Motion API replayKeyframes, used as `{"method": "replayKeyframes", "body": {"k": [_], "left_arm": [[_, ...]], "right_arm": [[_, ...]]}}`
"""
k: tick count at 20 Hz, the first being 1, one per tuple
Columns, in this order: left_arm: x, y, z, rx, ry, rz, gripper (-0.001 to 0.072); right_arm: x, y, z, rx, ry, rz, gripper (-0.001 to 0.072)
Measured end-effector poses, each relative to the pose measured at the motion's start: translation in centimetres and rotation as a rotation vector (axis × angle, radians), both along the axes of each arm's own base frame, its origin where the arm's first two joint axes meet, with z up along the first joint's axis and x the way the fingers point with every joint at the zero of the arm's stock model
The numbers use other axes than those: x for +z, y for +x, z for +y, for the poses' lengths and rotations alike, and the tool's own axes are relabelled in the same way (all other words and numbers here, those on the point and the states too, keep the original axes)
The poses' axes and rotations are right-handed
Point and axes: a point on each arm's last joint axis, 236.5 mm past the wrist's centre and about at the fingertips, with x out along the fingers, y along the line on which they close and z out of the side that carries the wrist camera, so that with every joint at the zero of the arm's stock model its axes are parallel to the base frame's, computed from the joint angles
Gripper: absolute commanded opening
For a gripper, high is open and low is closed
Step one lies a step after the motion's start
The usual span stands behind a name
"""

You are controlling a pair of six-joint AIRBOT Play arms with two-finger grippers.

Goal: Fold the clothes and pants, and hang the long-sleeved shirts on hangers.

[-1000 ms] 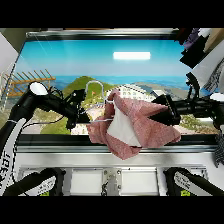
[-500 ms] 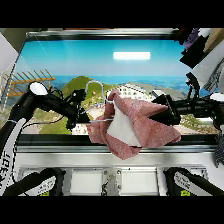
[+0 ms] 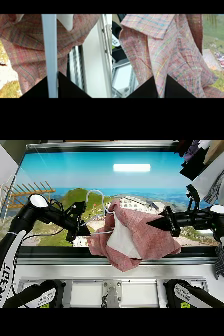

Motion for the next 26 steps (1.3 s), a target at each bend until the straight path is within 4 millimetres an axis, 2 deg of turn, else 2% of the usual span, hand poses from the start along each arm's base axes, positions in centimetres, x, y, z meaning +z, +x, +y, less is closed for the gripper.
{"method": "replayKeyframes", "body": {"k": [3,4,5,6,7,8,13,19,22,26], "left_arm": [[0.0,0.1,0.0,0.002,0.001,-0.003,0.0020],[-0.1,0.1,0.0,0.003,0.002,-0.006,0.0063],[-0.1,0.2,0.0,0.002,0.001,-0.008,0.0341],[0.2,0.7,-0.4,0.019,-0.017,-0.024,0.0471],[0.6,0.9,-0.8,0.034,-0.033,-0.019,0.0471],[0.1,0.5,-0.2,0.039,0.001,0.007,0.0471],[0.1,1.7,0.6,0.228,0.042,0.113,0.0470],[2.7,3.0,3.4,0.456,0.040,0.156,0.0469],[4.3,4.0,5.4,0.600,0.025,0.152,0.0469],[6.6,5.4,7.9,0.815,-0.010,0.152,0.0468]], "right_arm": [[0.0,0.0,0.0,-0.001,0.000,0.004,0.0020],[0.0,0.0,0.0,-0.001,0.000,0.004,0.0019],[0.0,0.0,0.0,-0.002,0.000,0.008,0.0019],[-0.1,0.1,0.0,-0.007,-0.002,0.027,0.0019],[-0.3,0.1,0.0,-0.007,-0.009,0.025,0.0018],[-0.3,0.2,0.0,-0.011,-0.010,0.019,0.0017],[-0.4,0.9,-0.1,-0.040,-0.016,0.006,0.0016],[-0.4,2.0,-0.2,-0.095,-0.015,0.040,0.0014],[1.2,3.0,0.0,-0.134,0.056,0.033,0.0013],[4.9,4.7,-0.1,-0.202,0.211,0.009,0.0013]]}}
